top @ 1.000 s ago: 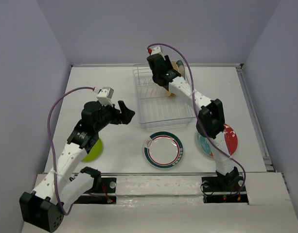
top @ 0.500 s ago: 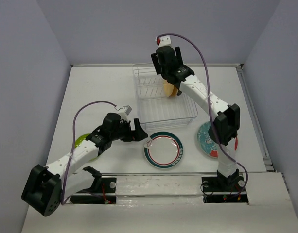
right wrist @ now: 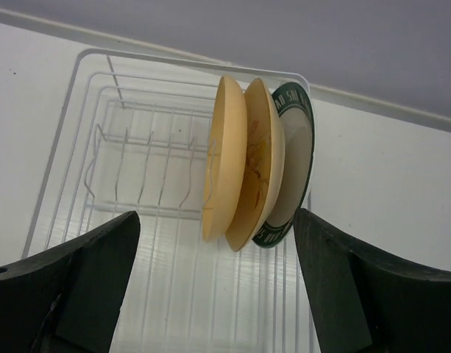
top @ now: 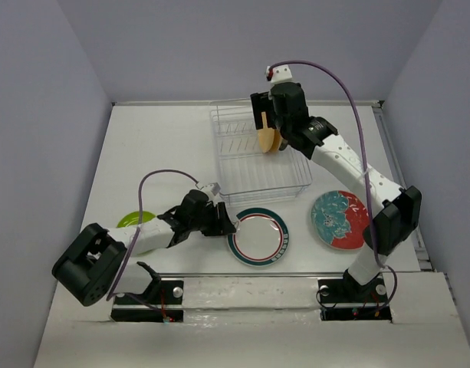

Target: Load the plates into the dish rack

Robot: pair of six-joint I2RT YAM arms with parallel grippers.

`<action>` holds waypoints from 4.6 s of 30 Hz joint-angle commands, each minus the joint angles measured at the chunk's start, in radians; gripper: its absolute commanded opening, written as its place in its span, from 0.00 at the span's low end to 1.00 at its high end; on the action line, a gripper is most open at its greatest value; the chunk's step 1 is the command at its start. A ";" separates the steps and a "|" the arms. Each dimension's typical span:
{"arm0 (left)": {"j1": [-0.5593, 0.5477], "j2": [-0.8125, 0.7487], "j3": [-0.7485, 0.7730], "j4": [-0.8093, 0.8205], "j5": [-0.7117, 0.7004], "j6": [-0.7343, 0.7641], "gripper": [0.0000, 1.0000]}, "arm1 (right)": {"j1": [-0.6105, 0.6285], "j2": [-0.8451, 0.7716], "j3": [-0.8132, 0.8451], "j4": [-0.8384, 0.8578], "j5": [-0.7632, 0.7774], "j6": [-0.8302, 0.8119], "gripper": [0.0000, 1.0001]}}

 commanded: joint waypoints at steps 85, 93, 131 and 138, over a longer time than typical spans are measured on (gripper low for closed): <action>0.189 -0.544 0.393 -0.366 -0.486 0.465 0.99 | -0.023 0.287 0.283 0.125 0.244 0.185 0.07; 0.193 -0.540 0.393 -0.368 -0.474 0.464 0.99 | 0.014 0.364 0.307 0.118 0.314 0.123 0.07; -0.357 -0.022 0.499 -0.061 -0.168 0.132 0.95 | -0.095 -0.189 0.032 0.014 -0.155 0.139 0.68; -0.488 0.313 0.708 -0.009 -0.233 0.066 0.88 | -0.190 -0.400 -0.042 -0.041 -0.245 0.173 0.67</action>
